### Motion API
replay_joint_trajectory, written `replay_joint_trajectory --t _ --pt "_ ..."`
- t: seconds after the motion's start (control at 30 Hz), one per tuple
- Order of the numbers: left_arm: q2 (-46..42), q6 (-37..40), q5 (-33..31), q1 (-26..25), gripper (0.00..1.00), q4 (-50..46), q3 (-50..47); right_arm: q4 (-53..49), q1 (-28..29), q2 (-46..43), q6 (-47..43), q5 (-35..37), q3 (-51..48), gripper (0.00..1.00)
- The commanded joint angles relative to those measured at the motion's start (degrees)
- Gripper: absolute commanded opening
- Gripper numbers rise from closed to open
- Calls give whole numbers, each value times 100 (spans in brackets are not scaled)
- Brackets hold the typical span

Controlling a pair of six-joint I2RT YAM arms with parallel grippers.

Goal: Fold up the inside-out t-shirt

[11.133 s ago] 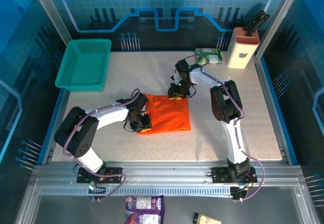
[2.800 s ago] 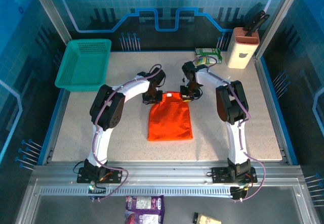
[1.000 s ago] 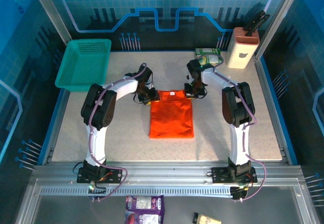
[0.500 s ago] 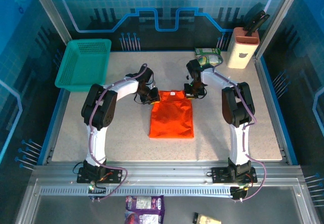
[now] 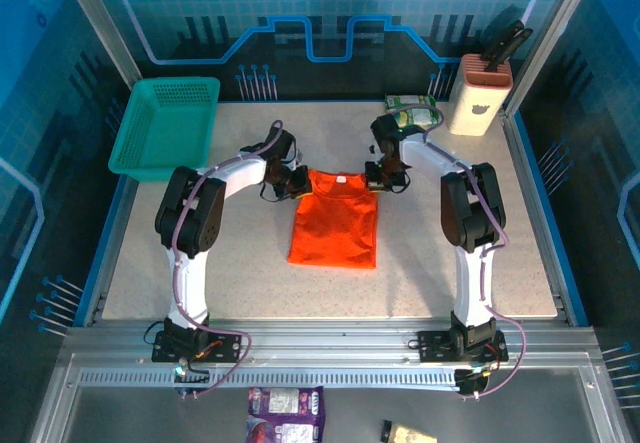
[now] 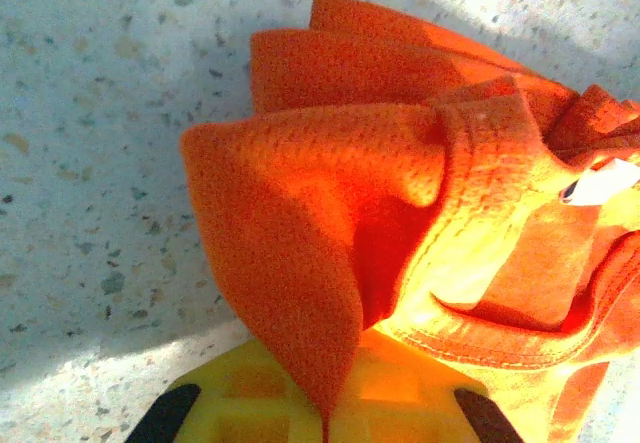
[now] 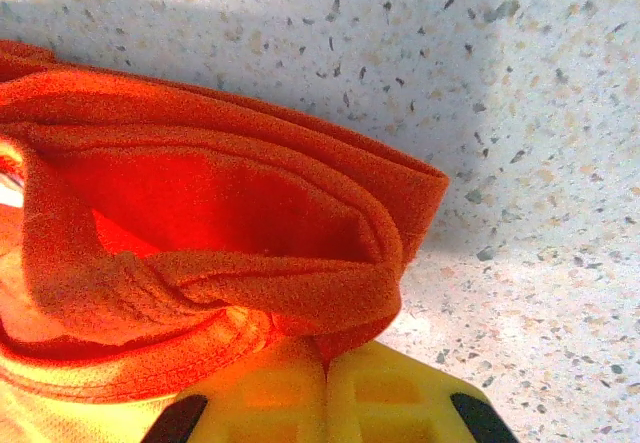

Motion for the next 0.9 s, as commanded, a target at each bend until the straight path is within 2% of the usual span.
replay_joint_trajectory --t 0.0,0.3,0.47,0.57,0.7,0.87 --pt "-302 -26 215 85 0 318 49 55 -142 -317 -160 -35 220 0" --pt "-587 -88 426 182 0 668 588 -261 -441 -328 -381 -60 1323 0" --pt "-505 185 565 248 0 860 1361 -318 -551 -222 -644 67 2310 0" --pt "-342 396 647 301 0 974 1903 -20 -612 -230 -887 52 2725 0" --pt "-142 516 729 417 0 1357 2299 891 -661 -475 -1164 -36 2572 0" --pt "-302 569 859 547 0 2600 1698 2378 -725 -1036 -1335 -367 1422 0"
